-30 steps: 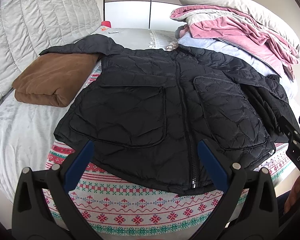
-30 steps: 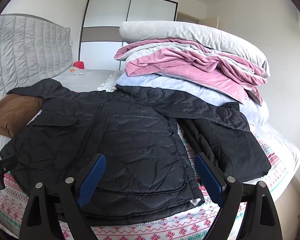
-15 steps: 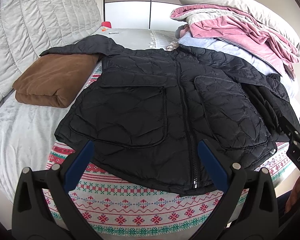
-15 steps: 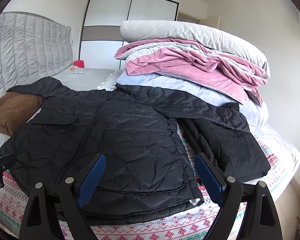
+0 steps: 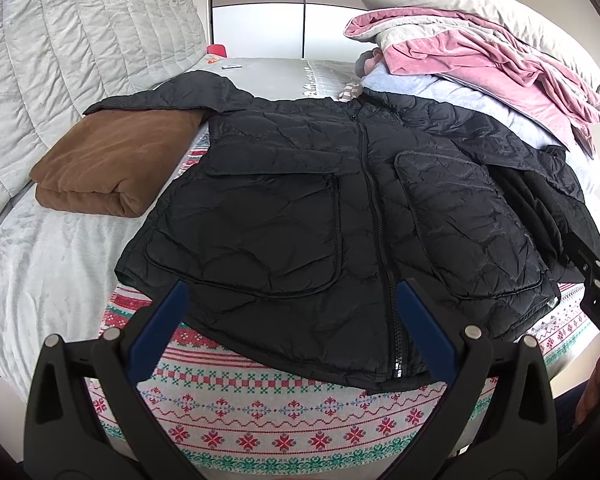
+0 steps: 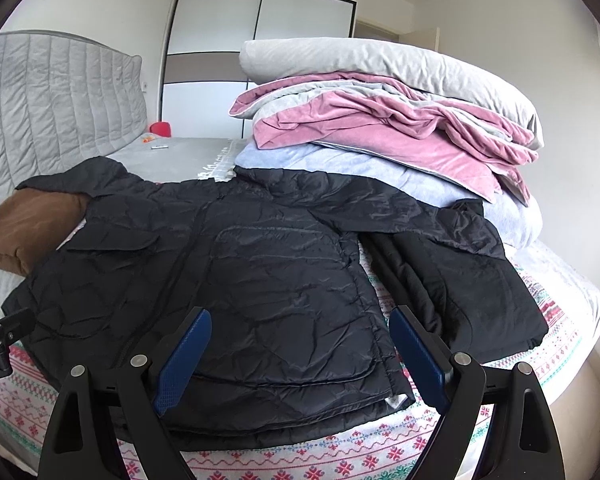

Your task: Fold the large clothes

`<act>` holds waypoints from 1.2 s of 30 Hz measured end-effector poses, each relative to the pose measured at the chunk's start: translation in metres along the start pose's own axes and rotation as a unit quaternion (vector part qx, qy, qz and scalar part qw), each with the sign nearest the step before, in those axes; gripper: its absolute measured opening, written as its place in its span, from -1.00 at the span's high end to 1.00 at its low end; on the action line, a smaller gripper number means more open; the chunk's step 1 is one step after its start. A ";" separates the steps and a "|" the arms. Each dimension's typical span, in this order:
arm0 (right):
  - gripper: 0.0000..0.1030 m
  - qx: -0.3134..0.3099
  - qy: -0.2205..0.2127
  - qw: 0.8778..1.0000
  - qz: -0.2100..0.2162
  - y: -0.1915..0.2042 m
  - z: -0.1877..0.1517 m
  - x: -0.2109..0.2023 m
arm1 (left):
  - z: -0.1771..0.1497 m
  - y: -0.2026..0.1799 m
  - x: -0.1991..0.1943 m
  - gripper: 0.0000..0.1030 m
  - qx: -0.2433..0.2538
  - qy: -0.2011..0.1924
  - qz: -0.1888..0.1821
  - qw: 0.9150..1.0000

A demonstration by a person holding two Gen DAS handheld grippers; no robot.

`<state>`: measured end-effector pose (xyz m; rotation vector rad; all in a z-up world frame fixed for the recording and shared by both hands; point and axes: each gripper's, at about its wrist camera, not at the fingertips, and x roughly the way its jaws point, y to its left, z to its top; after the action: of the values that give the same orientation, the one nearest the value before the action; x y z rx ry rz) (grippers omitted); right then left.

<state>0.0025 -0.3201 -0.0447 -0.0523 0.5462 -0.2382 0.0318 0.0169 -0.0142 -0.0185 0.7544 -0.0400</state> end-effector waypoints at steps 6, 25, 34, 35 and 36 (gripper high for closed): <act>-0.78 0.013 0.021 1.000 0.019 -0.007 -0.001 0.009 | 0.001 0.005 0.005 -1.00 -0.006 0.012 0.005 1.000; -0.76 0.260 0.255 0.924 0.119 -0.142 -0.051 0.120 | 0.019 0.131 0.089 -0.58 -0.151 0.110 0.078 0.979; 0.00 0.277 0.292 0.911 0.085 -0.149 -0.075 0.157 | 0.000 0.121 0.135 0.11 -0.154 0.134 0.086 0.975; 0.19 0.272 0.287 0.914 0.090 -0.147 -0.075 0.157 | 0.001 0.117 0.133 0.40 -0.146 0.132 0.081 0.977; 0.64 0.269 0.281 0.915 0.104 -0.145 -0.073 0.156 | 0.002 0.113 0.129 0.53 -0.140 0.128 0.080 0.979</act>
<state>0.0632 -0.4974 -0.1696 0.6269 1.0364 -0.1862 0.1308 0.1245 -0.1044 -0.2232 1.0114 0.2215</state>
